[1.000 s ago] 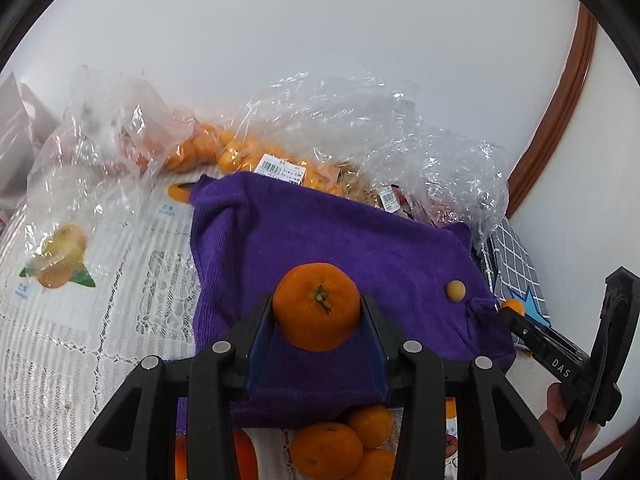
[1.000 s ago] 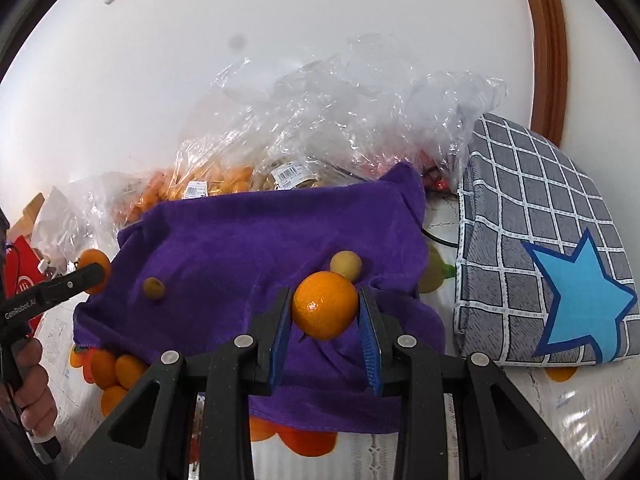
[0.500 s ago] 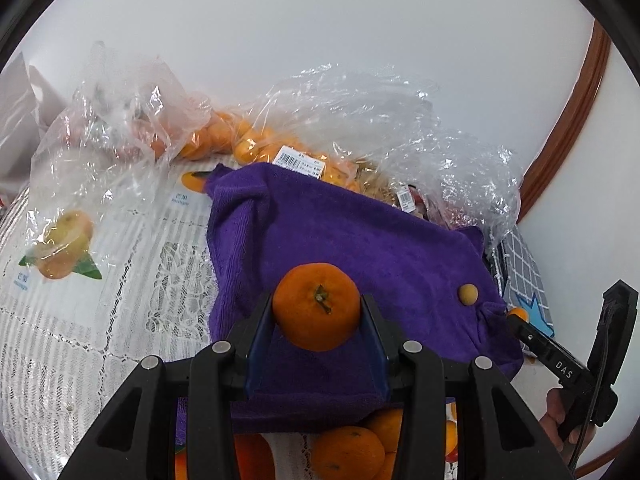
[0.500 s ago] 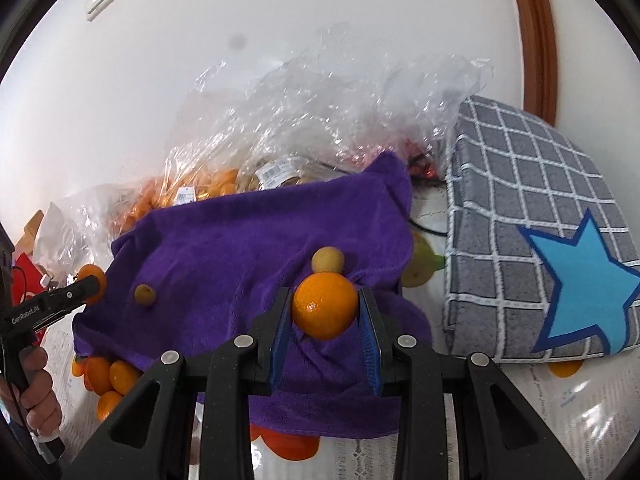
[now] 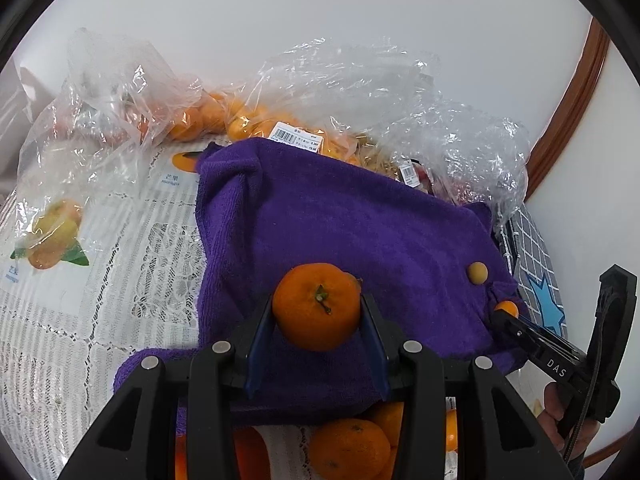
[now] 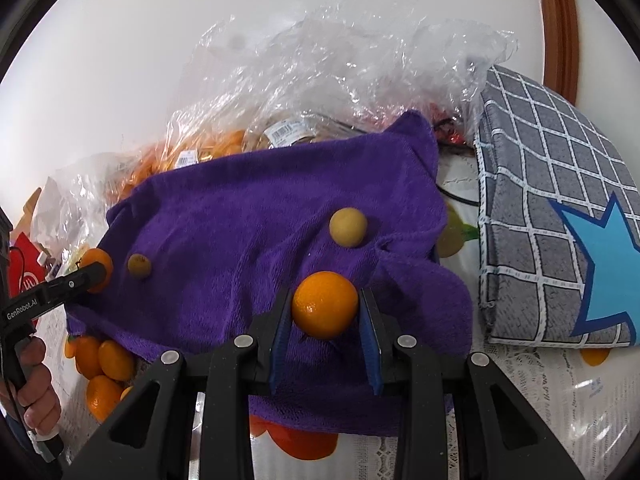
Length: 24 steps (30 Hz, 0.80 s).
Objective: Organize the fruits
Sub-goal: 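Carry both fruits onto the purple towel and open the right tool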
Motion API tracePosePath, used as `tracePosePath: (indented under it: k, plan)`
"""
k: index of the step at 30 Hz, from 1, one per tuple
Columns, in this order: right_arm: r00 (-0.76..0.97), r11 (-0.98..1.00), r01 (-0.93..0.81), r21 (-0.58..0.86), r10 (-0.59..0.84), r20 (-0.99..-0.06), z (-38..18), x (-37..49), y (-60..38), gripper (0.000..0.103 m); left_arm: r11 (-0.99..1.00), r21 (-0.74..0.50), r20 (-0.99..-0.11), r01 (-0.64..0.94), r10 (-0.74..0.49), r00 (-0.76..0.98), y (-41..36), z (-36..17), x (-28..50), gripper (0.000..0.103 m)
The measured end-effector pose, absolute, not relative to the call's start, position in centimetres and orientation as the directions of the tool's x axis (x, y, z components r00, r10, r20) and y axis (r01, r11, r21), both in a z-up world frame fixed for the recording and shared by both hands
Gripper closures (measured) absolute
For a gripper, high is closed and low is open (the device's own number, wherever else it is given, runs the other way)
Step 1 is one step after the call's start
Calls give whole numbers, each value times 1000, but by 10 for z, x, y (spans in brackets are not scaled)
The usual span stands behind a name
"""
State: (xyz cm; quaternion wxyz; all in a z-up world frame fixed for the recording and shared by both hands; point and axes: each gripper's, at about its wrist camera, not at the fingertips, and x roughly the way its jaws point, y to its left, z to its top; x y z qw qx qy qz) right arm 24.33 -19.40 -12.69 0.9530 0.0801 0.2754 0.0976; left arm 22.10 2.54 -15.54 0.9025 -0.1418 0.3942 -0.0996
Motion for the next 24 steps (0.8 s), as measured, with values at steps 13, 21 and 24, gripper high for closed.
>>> tracePosePath:
  k: [13, 21, 24]
  plan:
    - [823, 974, -134, 181, 211, -528, -129, 247, -191, 70, 955, -288, -695, 70, -259, 670, 21, -157, 222, 63]
    - [825, 974, -138, 178, 212, -523, -128, 245, -190, 64, 960, -272, -699, 71, -247, 671, 20, -159, 223, 63]
    - [833, 976, -135, 168, 204, -514, -126, 242, -189, 58, 962, -264, -692, 74, -242, 680, 19, -158, 223, 63]
